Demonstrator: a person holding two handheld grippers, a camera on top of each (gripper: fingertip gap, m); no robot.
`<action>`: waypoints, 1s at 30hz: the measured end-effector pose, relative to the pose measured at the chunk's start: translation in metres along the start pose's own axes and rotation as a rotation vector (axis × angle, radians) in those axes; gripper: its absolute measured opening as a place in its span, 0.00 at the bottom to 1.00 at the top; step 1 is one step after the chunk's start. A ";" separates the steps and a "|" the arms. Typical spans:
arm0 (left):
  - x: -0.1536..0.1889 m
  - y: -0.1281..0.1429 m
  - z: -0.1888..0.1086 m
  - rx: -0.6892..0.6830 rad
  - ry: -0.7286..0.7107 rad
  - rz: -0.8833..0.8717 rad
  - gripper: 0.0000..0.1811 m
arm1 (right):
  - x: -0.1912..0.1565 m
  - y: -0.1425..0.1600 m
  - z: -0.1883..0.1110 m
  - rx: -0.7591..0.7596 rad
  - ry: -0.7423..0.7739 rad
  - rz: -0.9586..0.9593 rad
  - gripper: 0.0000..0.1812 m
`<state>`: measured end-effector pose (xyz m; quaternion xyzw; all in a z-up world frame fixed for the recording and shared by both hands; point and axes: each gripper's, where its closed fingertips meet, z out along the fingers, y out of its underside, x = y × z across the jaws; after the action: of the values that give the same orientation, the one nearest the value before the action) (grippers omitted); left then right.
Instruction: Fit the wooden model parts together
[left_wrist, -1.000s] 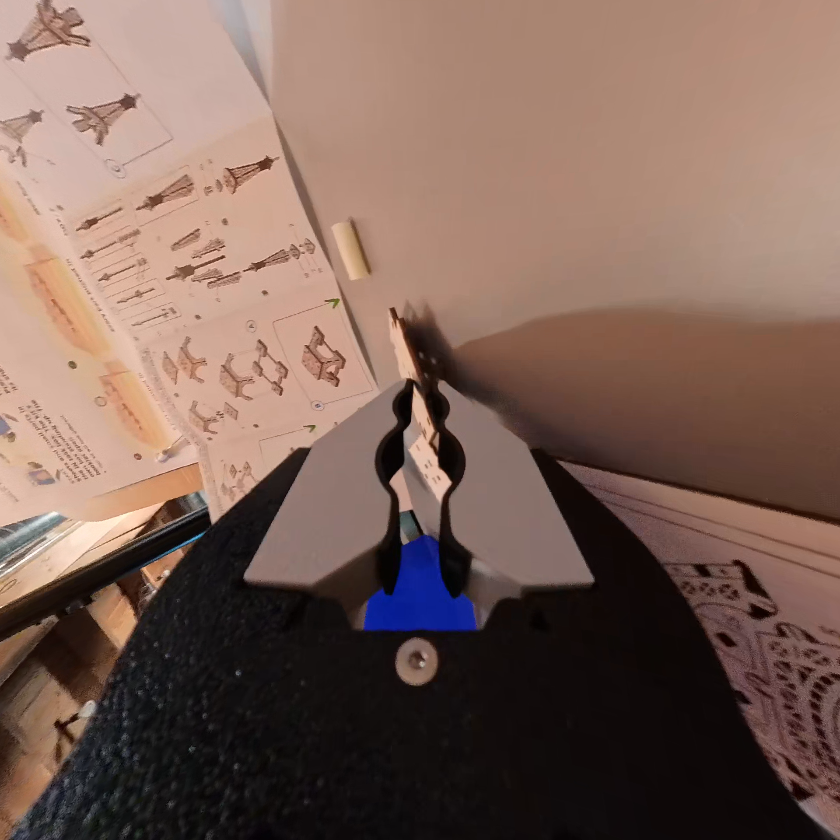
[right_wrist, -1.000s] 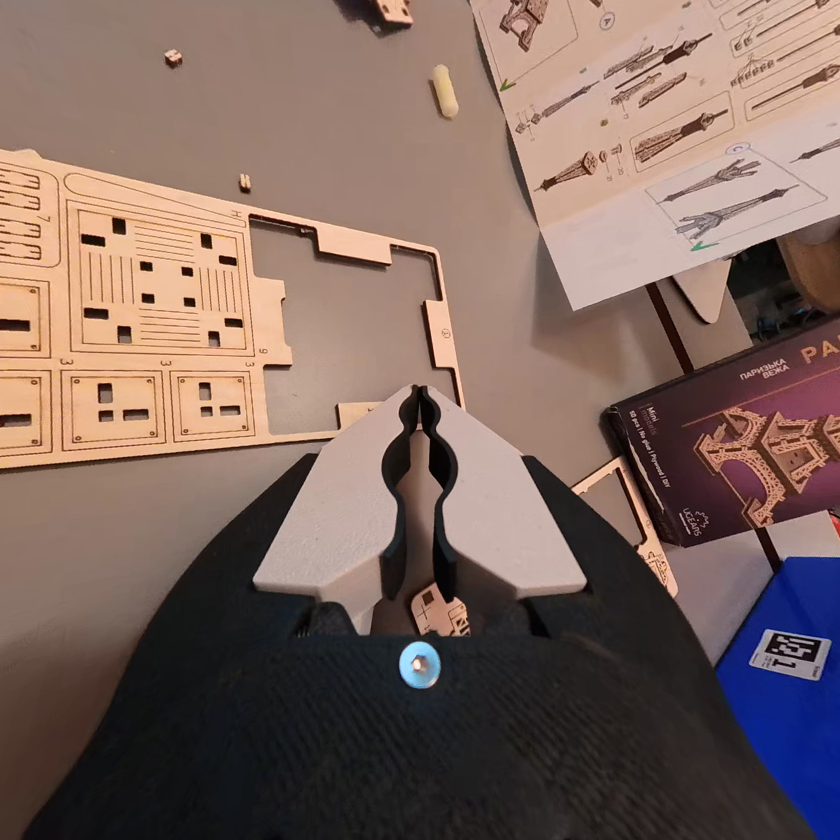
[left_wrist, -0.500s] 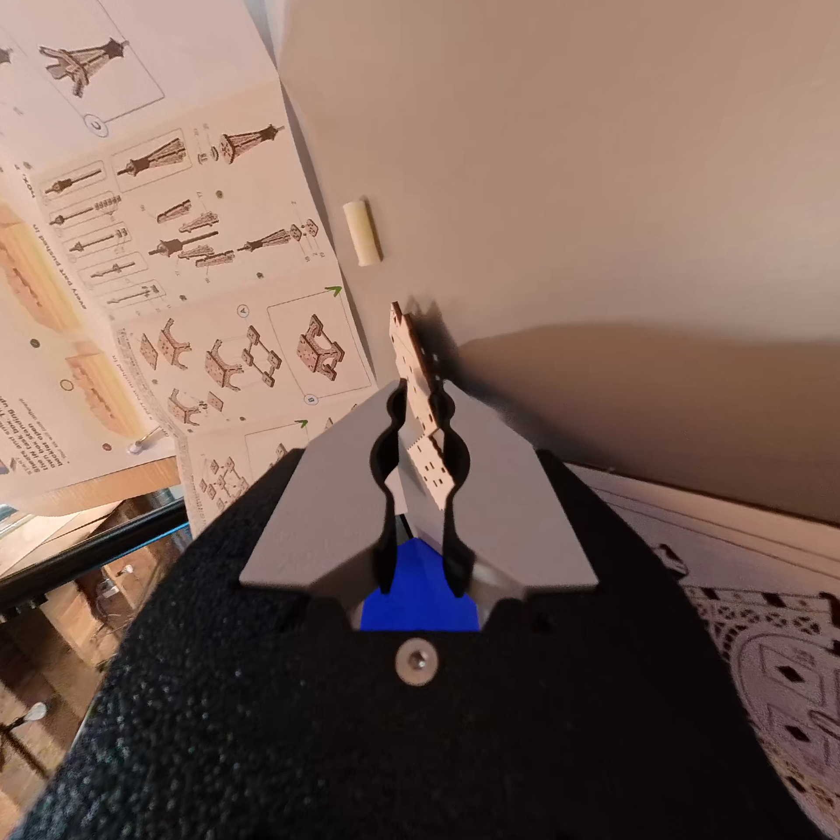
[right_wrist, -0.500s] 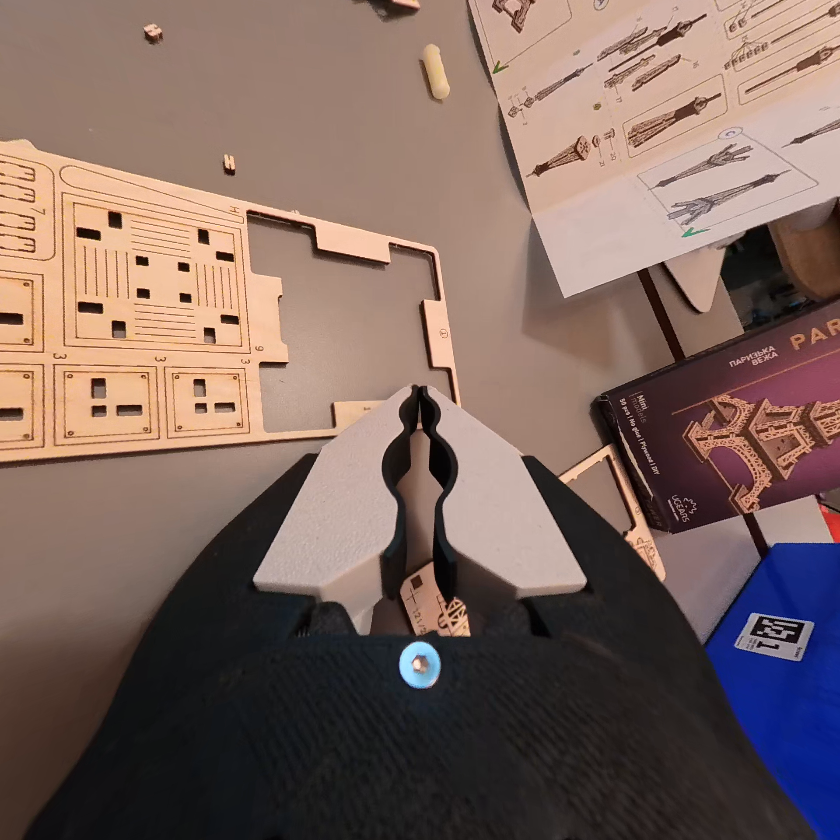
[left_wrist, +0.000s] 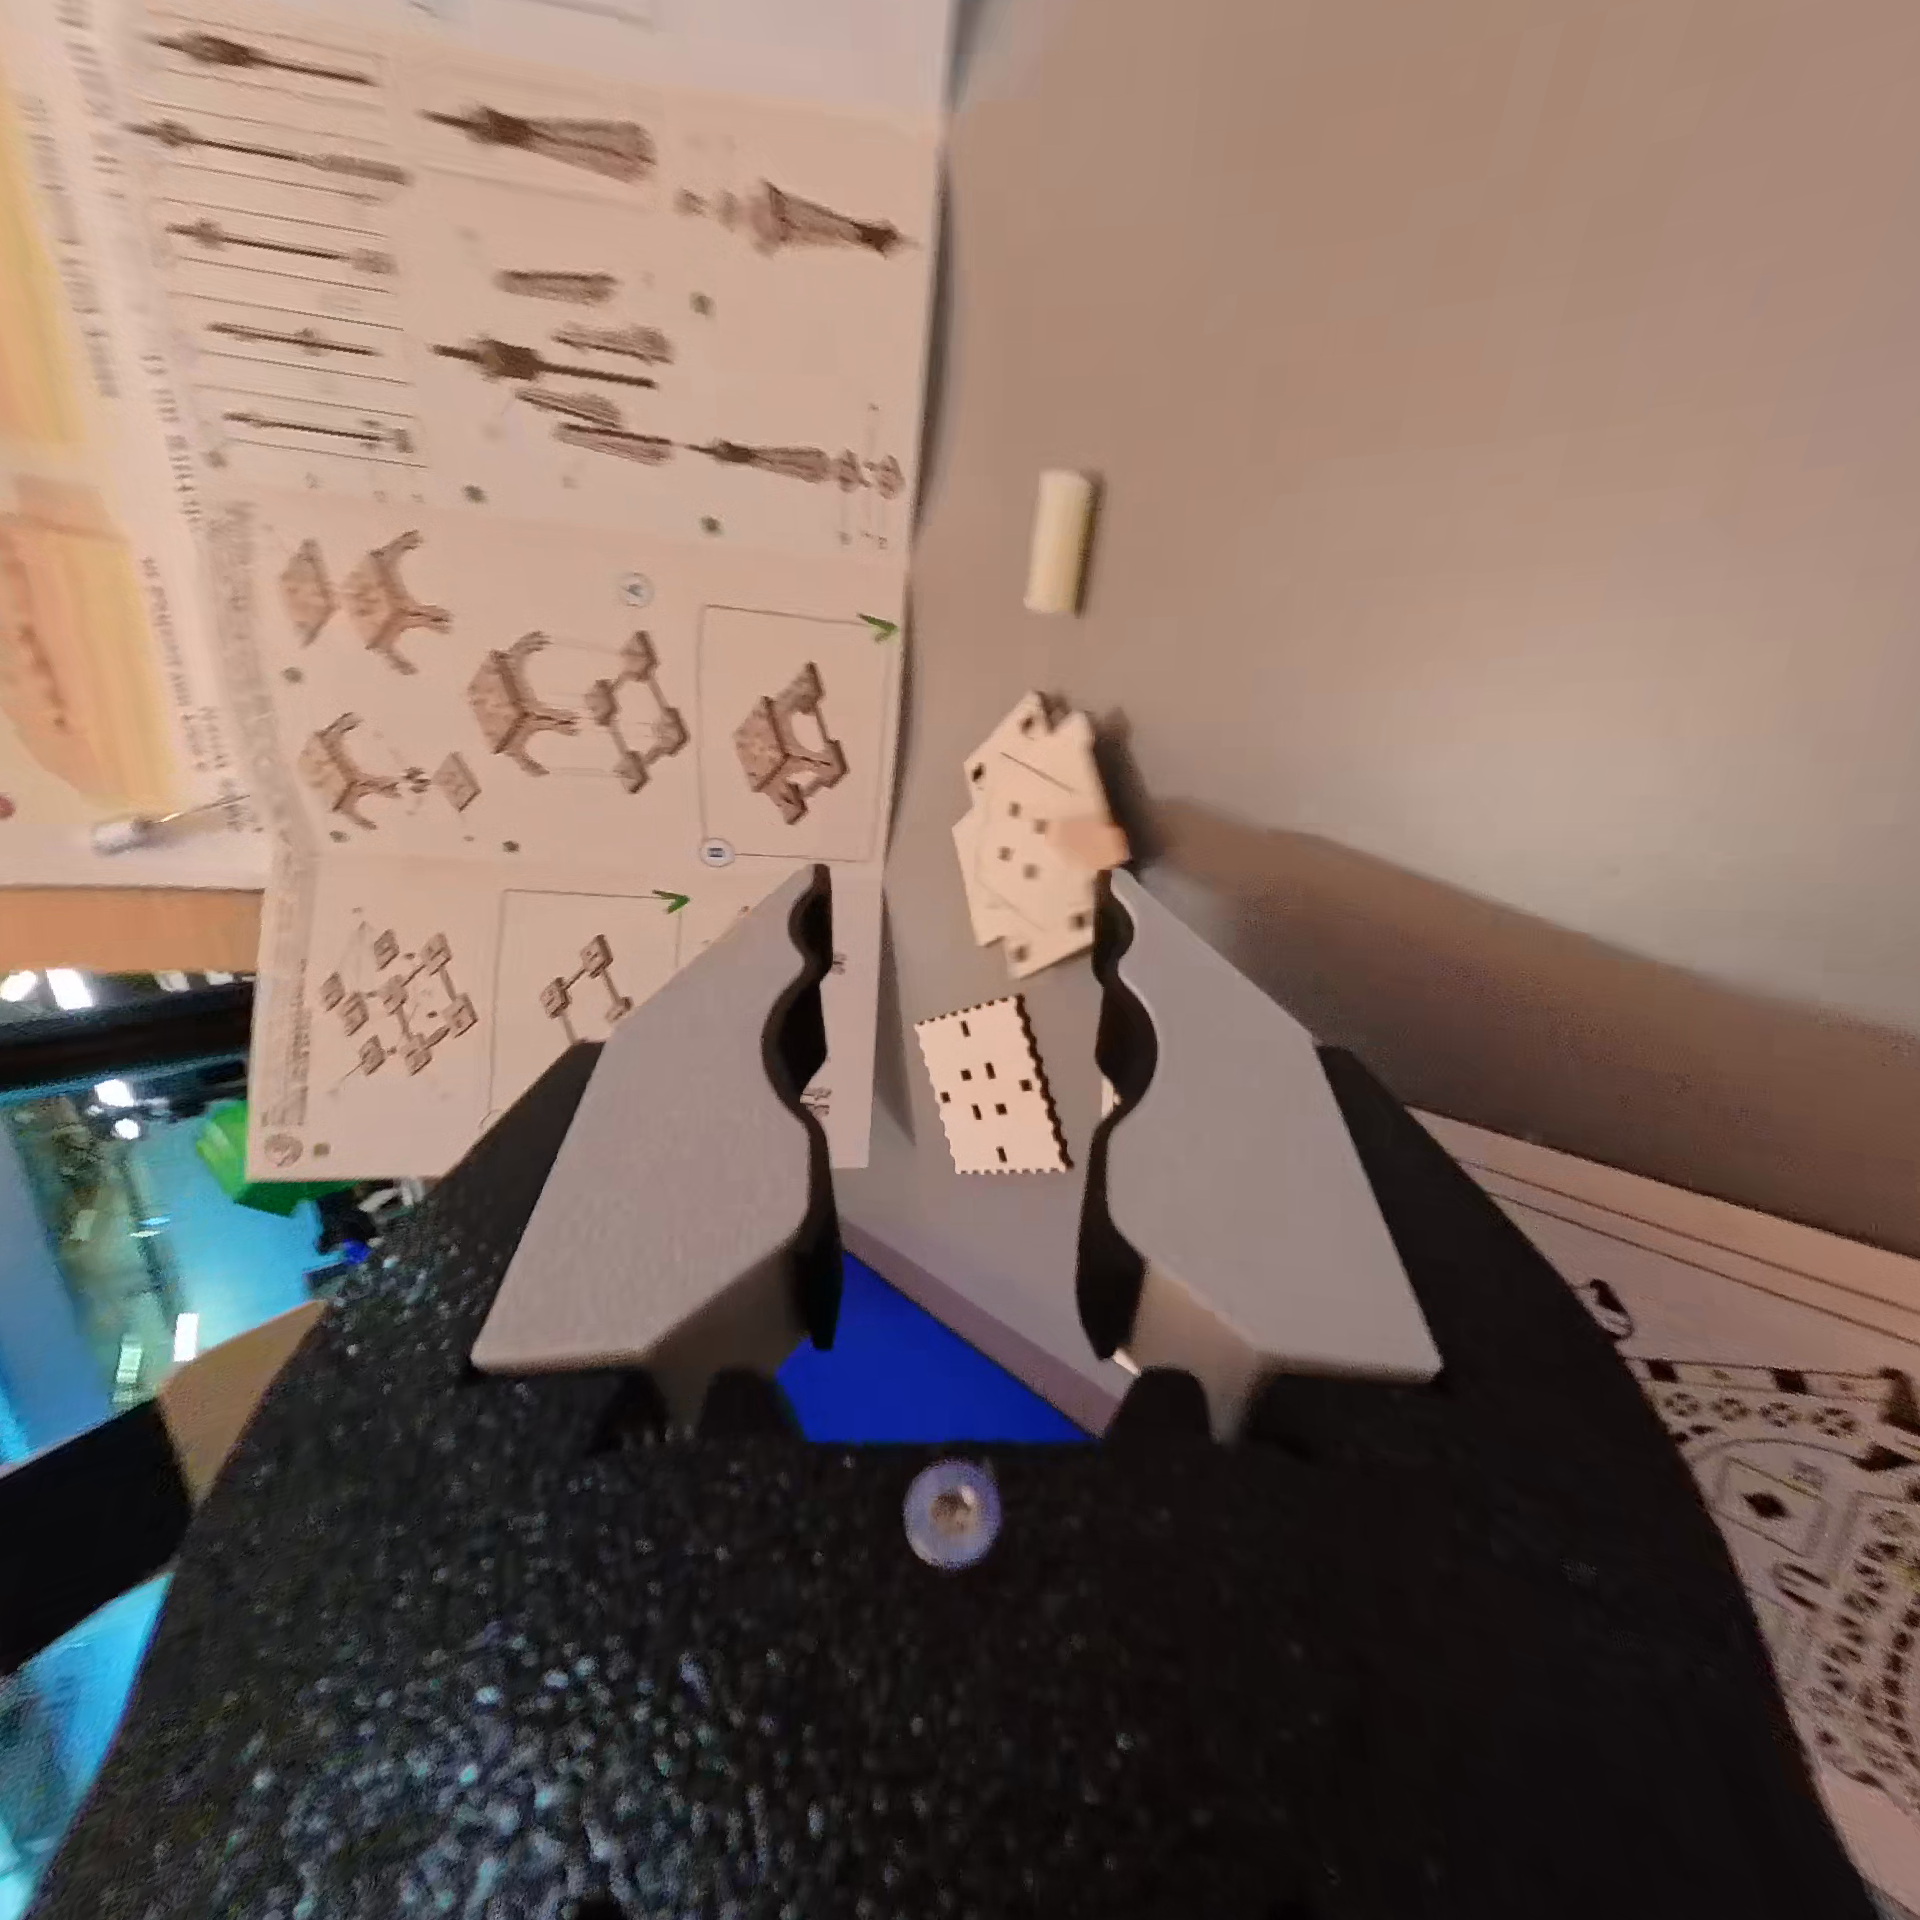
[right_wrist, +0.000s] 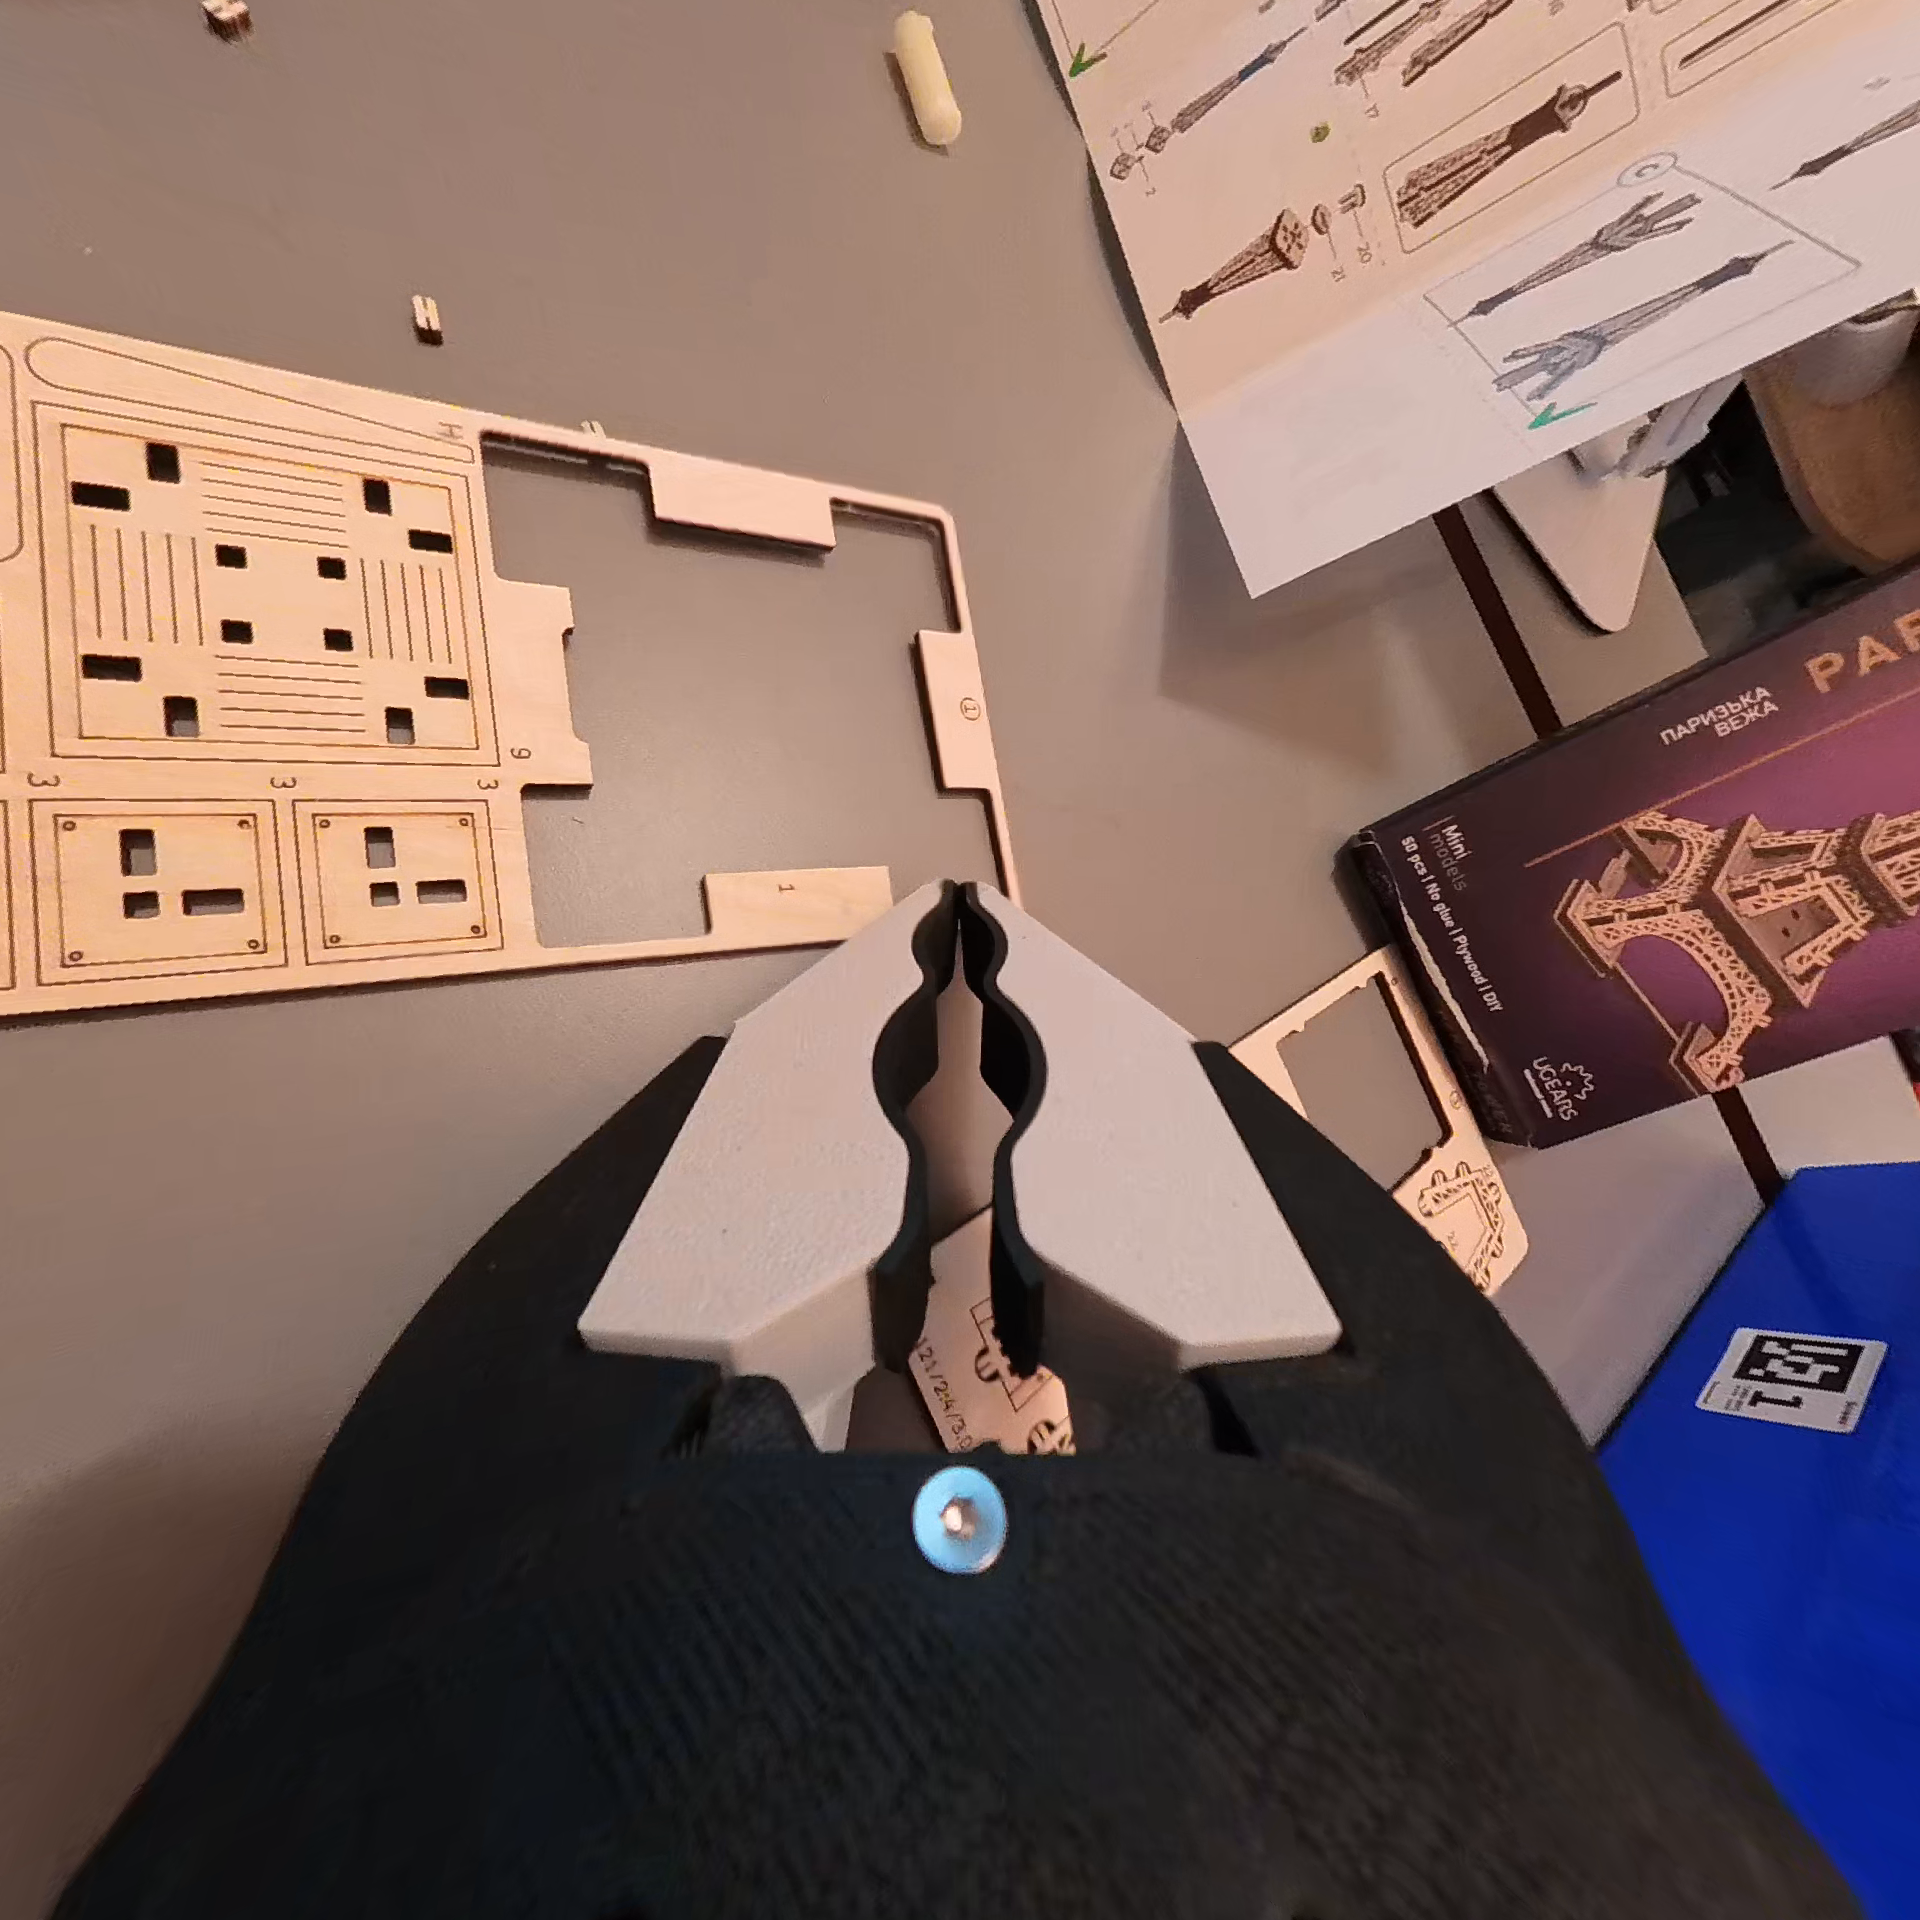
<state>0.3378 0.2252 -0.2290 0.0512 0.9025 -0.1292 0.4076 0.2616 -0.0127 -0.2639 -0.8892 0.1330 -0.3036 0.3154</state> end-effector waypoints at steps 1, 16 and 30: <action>-0.008 -0.005 -0.008 0.025 -0.018 -0.048 0.26 | 0.002 0.000 -0.001 0.001 0.008 0.002 0.00; 0.093 -0.120 -0.110 0.355 0.305 -0.567 0.22 | -0.011 -0.017 -0.036 0.184 -0.138 -0.046 0.00; 0.186 -0.149 -0.123 0.377 0.454 -0.615 0.18 | -0.063 -0.033 -0.018 0.169 -0.240 -0.239 0.00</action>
<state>0.0961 0.1131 -0.2619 -0.1199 0.9032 -0.3929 0.1245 0.2023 0.0313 -0.2600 -0.8988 -0.0380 -0.2407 0.3643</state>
